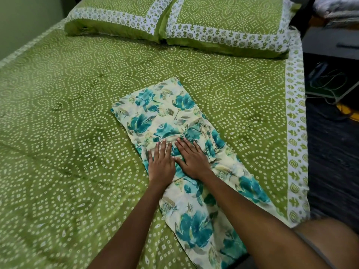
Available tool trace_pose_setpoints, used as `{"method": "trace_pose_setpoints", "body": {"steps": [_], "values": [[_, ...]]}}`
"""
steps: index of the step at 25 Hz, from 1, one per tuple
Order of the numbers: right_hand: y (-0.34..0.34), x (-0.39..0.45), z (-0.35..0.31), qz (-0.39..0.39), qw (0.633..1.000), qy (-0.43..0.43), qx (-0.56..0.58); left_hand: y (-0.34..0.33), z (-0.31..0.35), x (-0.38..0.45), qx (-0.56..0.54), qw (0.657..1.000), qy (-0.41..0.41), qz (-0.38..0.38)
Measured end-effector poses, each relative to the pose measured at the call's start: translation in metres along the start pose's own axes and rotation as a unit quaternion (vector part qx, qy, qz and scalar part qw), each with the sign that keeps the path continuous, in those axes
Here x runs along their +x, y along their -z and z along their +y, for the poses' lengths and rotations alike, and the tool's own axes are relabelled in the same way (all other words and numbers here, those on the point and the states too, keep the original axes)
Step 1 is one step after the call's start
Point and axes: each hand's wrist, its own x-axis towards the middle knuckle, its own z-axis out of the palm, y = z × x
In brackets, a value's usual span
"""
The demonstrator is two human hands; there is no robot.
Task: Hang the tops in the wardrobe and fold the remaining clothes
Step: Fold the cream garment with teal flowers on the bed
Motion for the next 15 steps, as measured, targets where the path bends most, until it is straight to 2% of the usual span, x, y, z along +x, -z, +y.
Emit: {"method": "trace_pose_setpoints", "body": {"steps": [3, 7, 9, 12, 15], "values": [[-0.002, 0.01, 0.006, 0.017, 1.0, -0.014, -0.008, -0.001, 0.004, -0.002, 0.018, 1.0, 0.009, 0.004], [0.006, 0.019, 0.017, 0.024, 0.991, -0.129, 0.038, 0.001, 0.008, -0.022, 0.019, 0.999, 0.046, -0.001], [0.012, 0.014, 0.022, 0.014, 0.987, -0.157, 0.02, 0.0, 0.01, -0.037, 0.022, 0.998, 0.048, -0.014], [0.02, -0.008, 0.039, 0.015, 0.988, -0.155, -0.01, -0.003, 0.011, -0.061, 0.006, 0.999, 0.033, 0.007], [0.029, -0.042, 0.067, 0.008, 0.992, -0.113, -0.053, -0.005, 0.016, -0.088, 0.014, 1.0, -0.025, 0.009]]}}
